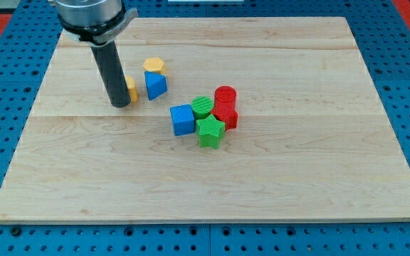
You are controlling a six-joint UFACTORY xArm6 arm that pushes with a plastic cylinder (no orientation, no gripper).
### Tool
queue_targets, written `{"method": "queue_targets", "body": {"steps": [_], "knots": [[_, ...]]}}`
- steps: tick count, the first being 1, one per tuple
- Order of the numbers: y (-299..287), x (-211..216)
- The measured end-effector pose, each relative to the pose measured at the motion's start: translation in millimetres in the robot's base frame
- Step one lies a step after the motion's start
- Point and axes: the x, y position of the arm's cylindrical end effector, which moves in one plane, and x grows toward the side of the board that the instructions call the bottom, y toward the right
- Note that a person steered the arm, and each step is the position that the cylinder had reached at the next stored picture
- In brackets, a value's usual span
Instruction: Place the yellow heart diagonally right to the yellow hexagon
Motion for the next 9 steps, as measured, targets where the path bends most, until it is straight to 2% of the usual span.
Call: {"method": "queue_targets", "body": {"steps": [2,4,6,7,9], "knots": [[0.1,-48.5],[25.5,-94.8],[-31.3,-109.0],[-6.1,-133.2],[59.2,-128.7]]}}
